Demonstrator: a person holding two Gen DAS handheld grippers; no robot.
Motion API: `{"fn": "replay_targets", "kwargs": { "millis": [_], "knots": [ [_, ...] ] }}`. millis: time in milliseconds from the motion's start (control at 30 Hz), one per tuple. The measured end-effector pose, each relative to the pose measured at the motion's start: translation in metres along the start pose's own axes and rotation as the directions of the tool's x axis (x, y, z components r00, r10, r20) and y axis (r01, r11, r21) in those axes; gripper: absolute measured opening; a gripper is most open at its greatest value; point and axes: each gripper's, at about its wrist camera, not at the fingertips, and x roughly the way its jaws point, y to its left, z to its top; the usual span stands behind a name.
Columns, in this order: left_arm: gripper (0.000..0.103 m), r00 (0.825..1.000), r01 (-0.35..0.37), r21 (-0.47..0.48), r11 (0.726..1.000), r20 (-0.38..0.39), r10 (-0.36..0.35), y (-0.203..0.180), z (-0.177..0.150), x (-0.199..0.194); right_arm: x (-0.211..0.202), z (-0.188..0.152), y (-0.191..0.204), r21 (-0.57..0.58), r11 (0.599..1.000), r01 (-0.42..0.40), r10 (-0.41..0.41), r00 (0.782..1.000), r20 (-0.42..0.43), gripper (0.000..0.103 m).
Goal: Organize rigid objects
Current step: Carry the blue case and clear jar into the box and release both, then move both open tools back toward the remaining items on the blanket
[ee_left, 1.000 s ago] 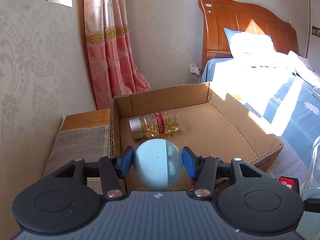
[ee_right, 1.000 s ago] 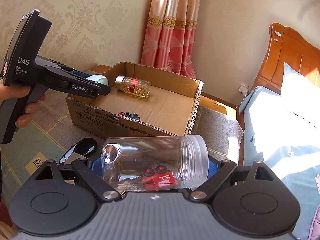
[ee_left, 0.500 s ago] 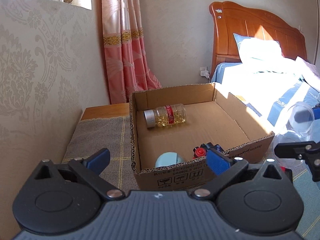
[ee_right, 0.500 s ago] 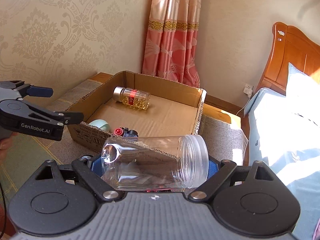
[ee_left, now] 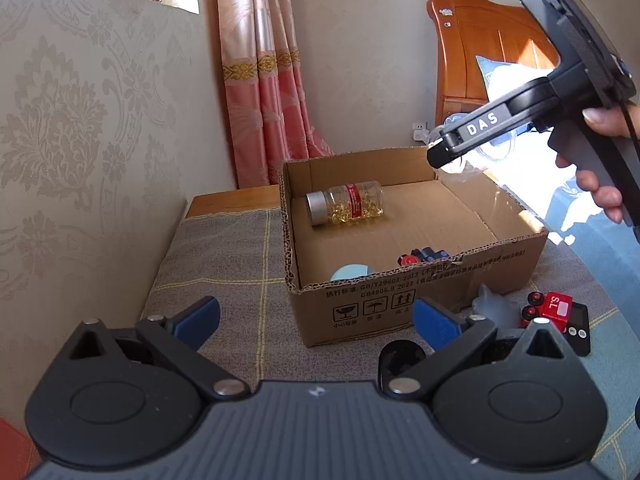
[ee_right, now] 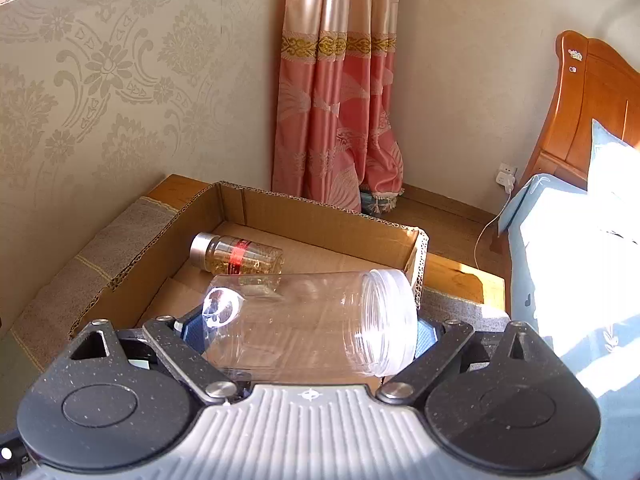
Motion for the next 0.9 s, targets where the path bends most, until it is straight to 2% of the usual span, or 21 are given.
{"fn": "replay_targets", "kwargs": {
  "millis": [100,267,633,900],
  "knots": [
    [0.102,1.000,-0.006,0.001,1.000,-0.019,0.006,0.001,-0.004,0.001,0.013,0.008,-0.002,0.007,0.999,0.032,-0.032,0.999,-0.007,0.103],
    [0.102,0.999,-0.011,-0.003,1.000,-0.035,0.011,0.003,-0.008,0.001,0.004,-0.001,-0.006,0.028,0.999,0.018,-0.017,1.000,-0.015,0.103],
    [0.102,0.999,0.000,-0.004,1.000,-0.038,-0.001,0.004,-0.011,-0.005,-0.034,-0.032,0.003,0.026,0.999,0.038,-0.039,0.999,0.007,0.103],
    [0.102,0.999,0.024,-0.013,1.000,-0.036,-0.025,0.005,-0.018,-0.012,-0.059,-0.078,0.012,0.044,0.998,0.048,-0.048,0.999,-0.015,0.103]
  ]
}}
